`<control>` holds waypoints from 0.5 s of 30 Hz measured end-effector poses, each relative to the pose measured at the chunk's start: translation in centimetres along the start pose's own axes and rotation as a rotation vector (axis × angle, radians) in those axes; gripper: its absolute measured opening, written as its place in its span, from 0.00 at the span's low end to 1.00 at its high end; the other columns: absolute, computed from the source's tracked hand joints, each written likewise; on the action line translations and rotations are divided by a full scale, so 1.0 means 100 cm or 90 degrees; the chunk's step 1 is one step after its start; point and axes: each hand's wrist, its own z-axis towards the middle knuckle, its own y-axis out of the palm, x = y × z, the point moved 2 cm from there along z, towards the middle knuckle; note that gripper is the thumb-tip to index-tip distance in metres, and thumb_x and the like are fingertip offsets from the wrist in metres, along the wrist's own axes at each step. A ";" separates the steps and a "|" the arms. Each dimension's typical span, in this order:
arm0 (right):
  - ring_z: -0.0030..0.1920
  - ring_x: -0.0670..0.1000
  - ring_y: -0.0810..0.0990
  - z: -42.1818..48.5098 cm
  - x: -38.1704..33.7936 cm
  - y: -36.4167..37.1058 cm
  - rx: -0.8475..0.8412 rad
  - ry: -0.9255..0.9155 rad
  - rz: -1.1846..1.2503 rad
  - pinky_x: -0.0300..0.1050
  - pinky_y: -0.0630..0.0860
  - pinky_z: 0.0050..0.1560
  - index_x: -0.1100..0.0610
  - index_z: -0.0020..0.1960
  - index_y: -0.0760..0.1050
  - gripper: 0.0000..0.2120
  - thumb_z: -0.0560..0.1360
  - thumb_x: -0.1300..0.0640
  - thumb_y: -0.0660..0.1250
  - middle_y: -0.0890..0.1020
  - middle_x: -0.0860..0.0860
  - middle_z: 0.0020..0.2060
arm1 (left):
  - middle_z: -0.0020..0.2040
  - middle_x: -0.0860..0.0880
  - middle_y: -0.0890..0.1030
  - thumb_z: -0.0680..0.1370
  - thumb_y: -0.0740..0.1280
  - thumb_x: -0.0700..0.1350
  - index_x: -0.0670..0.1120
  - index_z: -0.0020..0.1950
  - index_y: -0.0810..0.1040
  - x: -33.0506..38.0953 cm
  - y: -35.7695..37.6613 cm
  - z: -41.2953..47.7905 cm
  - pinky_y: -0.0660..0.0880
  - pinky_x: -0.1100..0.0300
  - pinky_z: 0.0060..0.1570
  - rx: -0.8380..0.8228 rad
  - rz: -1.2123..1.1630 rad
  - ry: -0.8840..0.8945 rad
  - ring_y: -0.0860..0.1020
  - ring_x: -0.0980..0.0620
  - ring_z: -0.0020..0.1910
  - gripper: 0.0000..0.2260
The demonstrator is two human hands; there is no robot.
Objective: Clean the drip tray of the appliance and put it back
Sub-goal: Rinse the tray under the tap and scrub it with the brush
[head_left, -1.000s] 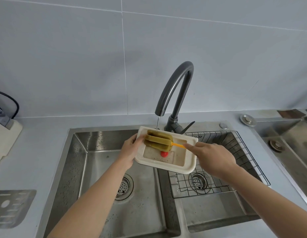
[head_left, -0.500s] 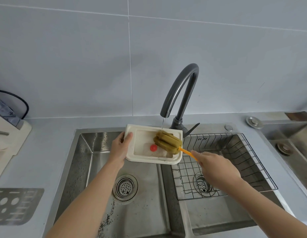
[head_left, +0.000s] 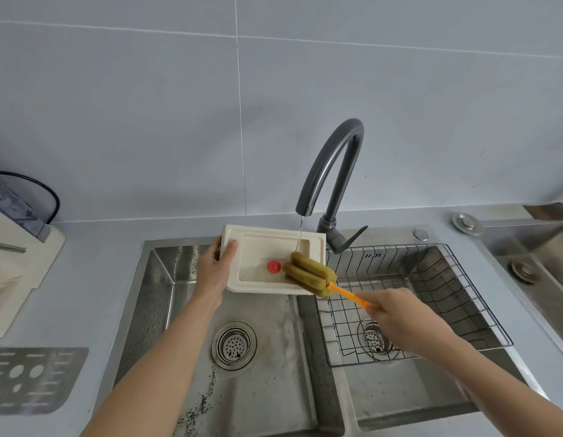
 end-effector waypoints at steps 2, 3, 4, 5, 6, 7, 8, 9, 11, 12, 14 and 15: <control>0.25 0.47 0.66 -0.002 0.001 -0.006 0.031 -0.014 0.022 0.42 0.65 0.29 0.48 0.56 0.76 0.14 0.78 0.58 0.55 0.74 0.48 0.29 | 0.43 0.54 0.79 0.77 0.63 0.48 0.54 0.49 0.76 0.004 0.002 0.002 0.75 0.57 0.41 -0.007 -0.001 0.001 0.77 0.54 0.42 0.03; 0.25 0.47 0.66 -0.003 0.001 -0.008 0.047 -0.019 0.038 0.42 0.65 0.28 0.47 0.57 0.76 0.14 0.78 0.58 0.56 0.77 0.50 0.30 | 0.43 0.54 0.79 0.77 0.63 0.48 0.53 0.50 0.76 0.006 0.003 0.003 0.75 0.58 0.40 -0.014 0.010 0.009 0.77 0.54 0.41 0.04; 0.24 0.46 0.66 -0.003 0.001 -0.010 0.062 -0.022 0.053 0.41 0.65 0.27 0.46 0.58 0.76 0.14 0.78 0.58 0.56 0.79 0.51 0.33 | 0.43 0.54 0.79 0.77 0.63 0.48 0.51 0.51 0.76 0.008 0.006 0.003 0.74 0.58 0.40 -0.024 0.025 0.018 0.77 0.54 0.41 0.05; 0.24 0.46 0.66 -0.004 0.000 -0.011 0.075 -0.028 0.061 0.41 0.64 0.27 0.46 0.59 0.75 0.15 0.78 0.57 0.56 0.80 0.52 0.34 | 0.43 0.54 0.79 0.77 0.62 0.48 0.51 0.52 0.76 0.010 0.009 0.003 0.74 0.58 0.40 -0.037 0.036 0.025 0.77 0.55 0.41 0.06; 0.23 0.45 0.66 -0.004 -0.001 -0.011 0.084 -0.037 0.058 0.40 0.64 0.26 0.45 0.60 0.74 0.15 0.78 0.57 0.56 0.80 0.52 0.33 | 0.43 0.54 0.79 0.77 0.62 0.48 0.52 0.51 0.75 0.012 0.013 0.003 0.75 0.58 0.41 -0.051 0.040 0.030 0.77 0.55 0.41 0.05; 0.25 0.45 0.67 -0.003 -0.002 -0.011 0.091 -0.049 0.042 0.40 0.64 0.26 0.45 0.61 0.73 0.15 0.79 0.57 0.56 0.78 0.50 0.33 | 0.43 0.54 0.79 0.77 0.62 0.48 0.53 0.50 0.75 0.013 0.018 0.003 0.75 0.57 0.41 -0.066 0.041 0.033 0.77 0.55 0.41 0.04; 0.28 0.46 0.70 -0.003 -0.004 -0.011 0.096 -0.060 0.020 0.41 0.66 0.28 0.45 0.62 0.72 0.15 0.79 0.57 0.55 0.77 0.49 0.34 | 0.43 0.53 0.79 0.77 0.62 0.49 0.54 0.50 0.75 0.014 0.023 0.003 0.75 0.57 0.41 -0.082 0.042 0.032 0.77 0.54 0.41 0.04; 0.32 0.48 0.73 -0.002 -0.005 -0.011 0.104 -0.069 -0.007 0.42 0.68 0.30 0.44 0.62 0.71 0.16 0.79 0.56 0.54 0.77 0.49 0.35 | 0.43 0.53 0.79 0.77 0.62 0.49 0.56 0.49 0.75 0.015 0.028 0.002 0.75 0.55 0.41 -0.096 0.041 0.027 0.77 0.53 0.41 0.03; 0.38 0.52 0.76 -0.001 -0.007 -0.010 0.128 -0.076 -0.056 0.46 0.72 0.35 0.44 0.63 0.69 0.16 0.79 0.56 0.52 0.75 0.48 0.37 | 0.44 0.53 0.79 0.77 0.62 0.50 0.58 0.48 0.75 0.015 0.036 0.000 0.76 0.53 0.41 -0.113 0.037 0.014 0.77 0.52 0.42 0.03; 0.39 0.53 0.76 -0.001 -0.007 -0.009 0.139 -0.076 -0.076 0.47 0.72 0.35 0.45 0.63 0.68 0.16 0.79 0.57 0.52 0.74 0.48 0.37 | 0.44 0.53 0.79 0.77 0.62 0.51 0.59 0.47 0.75 0.015 0.039 0.000 0.76 0.53 0.40 -0.115 0.036 0.009 0.77 0.52 0.42 0.03; 0.38 0.54 0.75 -0.001 -0.006 -0.007 0.154 -0.077 -0.105 0.47 0.71 0.34 0.44 0.64 0.65 0.18 0.77 0.60 0.53 0.71 0.47 0.35 | 0.44 0.53 0.79 0.76 0.63 0.52 0.59 0.47 0.76 0.015 0.043 0.000 0.76 0.54 0.38 -0.126 0.039 -0.001 0.78 0.51 0.43 0.03; 0.38 0.54 0.74 -0.001 -0.006 -0.005 0.156 -0.080 -0.117 0.46 0.70 0.33 0.44 0.66 0.64 0.21 0.77 0.61 0.53 0.69 0.46 0.35 | 0.45 0.53 0.80 0.76 0.62 0.53 0.60 0.47 0.76 0.014 0.045 0.001 0.77 0.53 0.39 -0.138 0.042 -0.006 0.78 0.50 0.44 0.04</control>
